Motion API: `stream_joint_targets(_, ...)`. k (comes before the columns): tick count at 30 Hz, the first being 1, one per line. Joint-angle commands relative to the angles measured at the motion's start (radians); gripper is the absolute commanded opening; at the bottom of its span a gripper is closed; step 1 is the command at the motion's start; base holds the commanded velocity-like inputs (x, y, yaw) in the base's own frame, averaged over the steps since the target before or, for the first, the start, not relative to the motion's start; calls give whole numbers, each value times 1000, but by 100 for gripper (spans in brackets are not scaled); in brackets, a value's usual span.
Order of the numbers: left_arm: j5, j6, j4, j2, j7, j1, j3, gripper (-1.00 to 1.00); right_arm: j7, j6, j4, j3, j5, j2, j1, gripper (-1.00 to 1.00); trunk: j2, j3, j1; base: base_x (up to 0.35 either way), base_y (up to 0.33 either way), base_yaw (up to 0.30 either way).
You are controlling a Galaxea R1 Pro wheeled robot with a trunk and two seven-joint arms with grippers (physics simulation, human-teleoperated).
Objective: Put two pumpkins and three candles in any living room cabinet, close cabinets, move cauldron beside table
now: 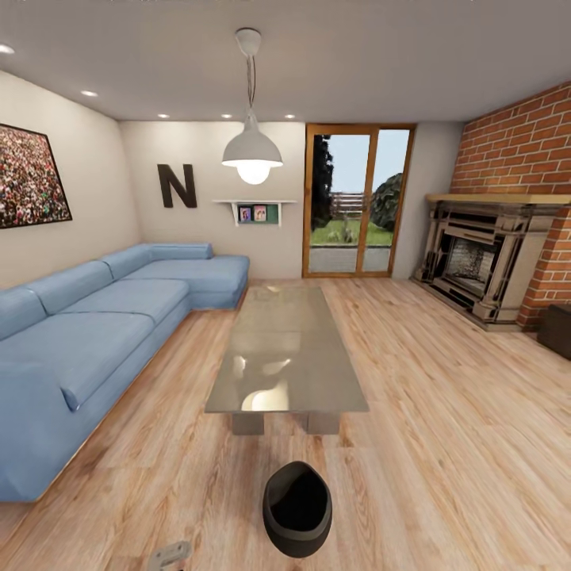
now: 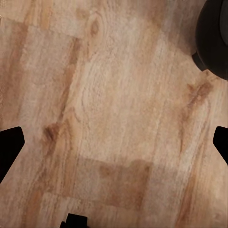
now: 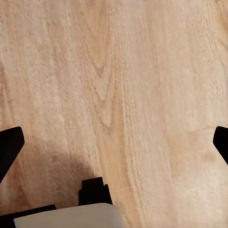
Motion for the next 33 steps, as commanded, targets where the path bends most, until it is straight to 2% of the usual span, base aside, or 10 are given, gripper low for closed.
stream_joint_targets(1, 9, -3, 3, 0, -1, -1, -8, 100, -1, -3, 2, 8, -10, 0, -1, 100, 7, 2, -4, 0, 0, 0)
stream_joint_targets(13, 9, -4, 4, 0, -1, 3, -8, 100, -1, -3, 2, 9, -10, 0, -1, 100, 91, 40, -50, 0, 0, 0)
stream_joint_targets(17, 8, -4, 2, -1, -1, 28, -8, 100, -1, -3, 2, 9, -10, 0, -1, 100, 119, 52, -65, 0, 0, 0)
stream_joint_targets(23, 8, -47, 3, -5, -2, 55, -8, 100, -1, -3, 2, 9, -10, 0, -1, 100, 161, 71, -88, 0, 0, 0)
stream_joint_targets(33, 7, -53, 3, -7, -3, 58, -10, 100, 0, 3, 3, 9, -11, 3, -1, 100, 231, 102, -127, 0, 0, 0)
